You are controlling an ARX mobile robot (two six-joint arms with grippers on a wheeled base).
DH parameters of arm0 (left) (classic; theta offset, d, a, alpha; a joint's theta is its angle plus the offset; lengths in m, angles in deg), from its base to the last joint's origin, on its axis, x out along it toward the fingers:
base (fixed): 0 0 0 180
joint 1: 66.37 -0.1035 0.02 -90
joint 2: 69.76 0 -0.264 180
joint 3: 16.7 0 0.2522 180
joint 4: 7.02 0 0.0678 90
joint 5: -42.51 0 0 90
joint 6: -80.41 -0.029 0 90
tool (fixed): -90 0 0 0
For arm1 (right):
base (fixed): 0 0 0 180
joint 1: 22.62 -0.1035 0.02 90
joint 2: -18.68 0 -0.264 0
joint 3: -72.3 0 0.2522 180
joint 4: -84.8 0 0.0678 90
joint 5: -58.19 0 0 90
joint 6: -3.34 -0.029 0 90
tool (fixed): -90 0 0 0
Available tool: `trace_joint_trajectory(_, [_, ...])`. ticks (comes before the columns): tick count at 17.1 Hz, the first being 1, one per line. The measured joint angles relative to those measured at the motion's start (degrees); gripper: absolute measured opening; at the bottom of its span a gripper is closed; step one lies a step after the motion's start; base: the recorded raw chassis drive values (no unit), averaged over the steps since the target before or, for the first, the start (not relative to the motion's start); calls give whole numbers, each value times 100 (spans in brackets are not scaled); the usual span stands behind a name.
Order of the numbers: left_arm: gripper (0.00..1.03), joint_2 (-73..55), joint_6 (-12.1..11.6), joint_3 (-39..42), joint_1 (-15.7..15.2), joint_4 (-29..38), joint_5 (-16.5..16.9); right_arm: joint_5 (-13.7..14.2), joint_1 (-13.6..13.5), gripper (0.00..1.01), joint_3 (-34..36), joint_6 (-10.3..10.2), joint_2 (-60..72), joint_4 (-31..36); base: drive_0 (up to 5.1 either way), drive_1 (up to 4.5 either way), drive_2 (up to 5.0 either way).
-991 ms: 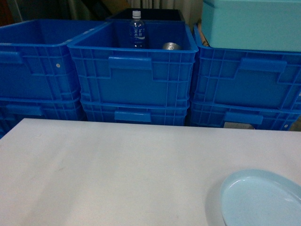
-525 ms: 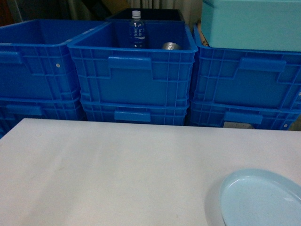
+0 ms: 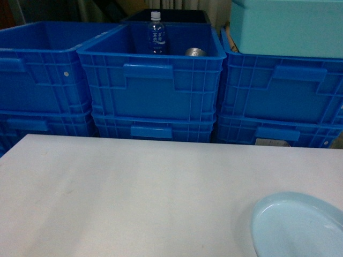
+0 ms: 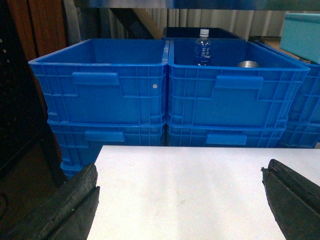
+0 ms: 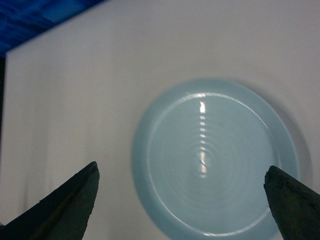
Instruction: Place blue tray on left shelf second layer neatly
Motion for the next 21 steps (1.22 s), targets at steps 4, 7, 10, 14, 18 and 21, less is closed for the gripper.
trace_joint_trajectory(4, [98, 0, 0, 0, 0, 0, 0, 179, 184, 98, 592, 1165, 734, 210, 0, 0, 0])
trace_joint_trajectory(7, [98, 0, 0, 0, 0, -2, 0, 280, 258, 98, 704, 1449, 1141, 629, 0, 0, 0])
trace_joint_trajectory(10, [98, 0, 0, 0, 0, 0, 0, 363, 376, 98, 750, 1488, 1353, 761, 0, 0, 0])
trace_joint_trajectory(14, [98, 0, 0, 0, 0, 0, 0, 264, 490, 98, 586, 1467, 1552, 852, 0, 0, 0])
trace_joint_trajectory(18, [98, 0, 0, 0, 0, 0, 0, -249, 337, 98, 173, 1290, 2271, 1440, 0, 0, 0])
trace_joint_trajectory(21, [98, 0, 0, 0, 0, 0, 0, -127, -101, 98, 227, 1261, 2218, 1440, 0, 0, 0])
